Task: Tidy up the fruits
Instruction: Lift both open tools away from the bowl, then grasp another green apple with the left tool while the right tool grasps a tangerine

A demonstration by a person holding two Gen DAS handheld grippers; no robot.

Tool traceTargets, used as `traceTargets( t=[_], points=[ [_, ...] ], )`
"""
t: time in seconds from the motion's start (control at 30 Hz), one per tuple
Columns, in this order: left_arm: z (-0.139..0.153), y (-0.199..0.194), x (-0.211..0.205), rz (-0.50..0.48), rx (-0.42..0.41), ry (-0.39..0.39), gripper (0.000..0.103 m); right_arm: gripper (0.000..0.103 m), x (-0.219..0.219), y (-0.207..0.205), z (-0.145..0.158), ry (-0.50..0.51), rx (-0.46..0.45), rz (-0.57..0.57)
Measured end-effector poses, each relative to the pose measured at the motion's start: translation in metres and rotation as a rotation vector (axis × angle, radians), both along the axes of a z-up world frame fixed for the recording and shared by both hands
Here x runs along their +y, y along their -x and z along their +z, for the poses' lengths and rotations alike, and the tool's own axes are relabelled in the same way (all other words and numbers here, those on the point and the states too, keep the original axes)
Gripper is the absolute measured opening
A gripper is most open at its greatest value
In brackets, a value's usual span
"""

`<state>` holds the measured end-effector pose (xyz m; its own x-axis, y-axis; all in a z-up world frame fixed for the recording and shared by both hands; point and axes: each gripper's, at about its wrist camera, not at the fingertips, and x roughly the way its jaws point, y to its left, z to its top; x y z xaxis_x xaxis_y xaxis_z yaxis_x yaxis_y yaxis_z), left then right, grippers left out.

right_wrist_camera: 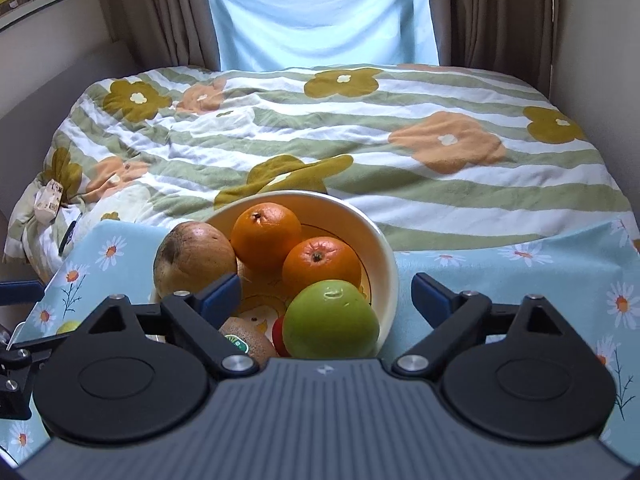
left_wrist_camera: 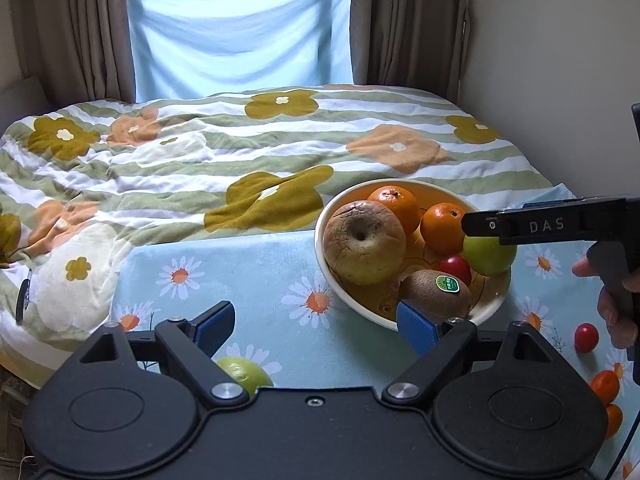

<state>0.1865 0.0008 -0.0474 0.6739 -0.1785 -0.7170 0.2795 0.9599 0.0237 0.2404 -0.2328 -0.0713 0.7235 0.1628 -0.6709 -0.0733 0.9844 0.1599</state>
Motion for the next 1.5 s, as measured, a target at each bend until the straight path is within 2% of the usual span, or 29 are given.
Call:
traceTargets(
  t=[0.13, 0.5, 0.9, 1.13, 1.37, 1.5],
  points=[
    [0.004, 0.006, 0.003, 0.009, -0.008, 0.002, 0.091, 0.103, -0.004, 0.006, 0.005, -0.017, 0.014, -0.004],
    [0.026, 0.032, -0.001, 0.020, -0.068, 0.010, 0.091, 0.103, -0.009, 0.040, 0.032, 0.001, -0.034, 0.007],
    [0.053, 0.074, -0.016, 0.013, -0.132, 0.030, 0.091, 0.103, -0.028, 0.102, 0.067, 0.031, -0.100, 0.010],
    [0.065, 0.098, -0.031, -0.028, -0.161, 0.029, 0.091, 0.103, -0.050, 0.145, 0.081, 0.045, -0.116, -0.025],
    [0.062, 0.116, -0.035, -0.044, -0.165, 0.023, 0.091, 0.103, -0.071, 0.185, 0.075, 0.068, -0.077, -0.094],
    [0.053, 0.119, -0.029, -0.034, -0.154, -0.006, 0.091, 0.103, -0.079, 0.203, 0.064, 0.068, -0.040, -0.137]
  ],
)
